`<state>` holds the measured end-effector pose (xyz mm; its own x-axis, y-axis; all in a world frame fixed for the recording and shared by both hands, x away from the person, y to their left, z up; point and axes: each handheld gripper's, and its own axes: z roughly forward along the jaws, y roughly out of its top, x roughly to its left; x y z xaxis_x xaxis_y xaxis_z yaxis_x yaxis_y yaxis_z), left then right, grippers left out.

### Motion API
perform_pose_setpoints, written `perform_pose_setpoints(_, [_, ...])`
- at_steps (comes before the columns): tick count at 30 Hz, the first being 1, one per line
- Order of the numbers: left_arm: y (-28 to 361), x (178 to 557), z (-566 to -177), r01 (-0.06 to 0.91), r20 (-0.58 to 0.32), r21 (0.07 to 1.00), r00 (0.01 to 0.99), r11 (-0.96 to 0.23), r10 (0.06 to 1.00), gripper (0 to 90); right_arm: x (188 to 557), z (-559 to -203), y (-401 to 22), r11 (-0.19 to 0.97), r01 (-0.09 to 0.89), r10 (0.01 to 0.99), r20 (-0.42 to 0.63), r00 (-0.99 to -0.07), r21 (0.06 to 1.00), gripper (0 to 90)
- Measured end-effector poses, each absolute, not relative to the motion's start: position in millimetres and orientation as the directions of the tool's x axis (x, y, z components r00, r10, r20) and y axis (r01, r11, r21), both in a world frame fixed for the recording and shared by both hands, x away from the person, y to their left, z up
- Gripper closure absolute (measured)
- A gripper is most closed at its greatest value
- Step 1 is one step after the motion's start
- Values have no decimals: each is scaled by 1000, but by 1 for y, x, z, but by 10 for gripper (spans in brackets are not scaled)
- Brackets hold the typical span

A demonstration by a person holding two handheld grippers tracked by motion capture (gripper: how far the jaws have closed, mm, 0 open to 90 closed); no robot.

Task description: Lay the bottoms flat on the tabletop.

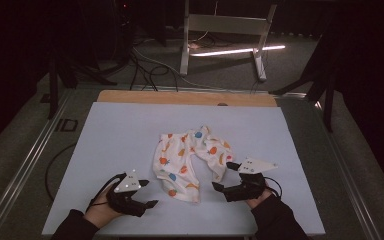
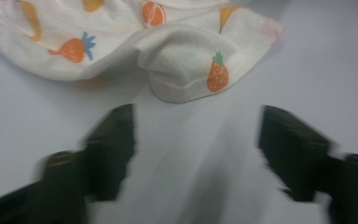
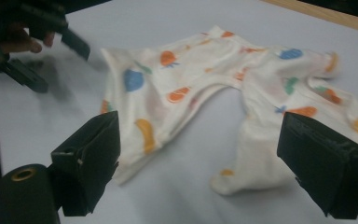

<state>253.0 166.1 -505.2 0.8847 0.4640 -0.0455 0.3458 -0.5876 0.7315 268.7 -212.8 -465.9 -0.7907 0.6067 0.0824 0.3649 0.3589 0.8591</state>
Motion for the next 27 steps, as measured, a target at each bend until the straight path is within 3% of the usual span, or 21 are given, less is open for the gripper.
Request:
perform_pose_setpoints(2, [162,260,-508,319,-10,726,890,-609,456,447,270,-467,-216,354,365,618,78,-782,861,135])
perform_pose_setpoints(3, [161,265,-510,301,8,729,895,-615,446,534,270,-467,-218,353,368,622,78,-779,860,136])
perform_pose_setpoints(5, [159,271,-511,299,21,726,890,-619,455,625,271,-467,-219,354,364,625,71,-777,861,136])
perform_pose_setpoints(6, [157,283,-513,311,24,718,883,-623,469,625,271,-467,-220,352,367,629,72,-774,861,136])
perform_pose_setpoints(8, [155,293,-516,319,40,705,874,-634,484,768,271,-467,-222,346,366,635,72,-769,864,136])
perform_pose_setpoints(11, [151,306,-521,320,59,702,865,-637,499,896,271,-467,-224,345,366,637,70,-768,865,137])
perform_pose_setpoints(18, [134,311,-522,277,56,708,895,-650,443,900,272,-468,-227,338,372,646,74,-760,864,137])
perform_pose_setpoints(27, [139,289,-515,225,34,721,933,-655,358,900,271,-467,-230,330,371,651,75,-755,868,137])
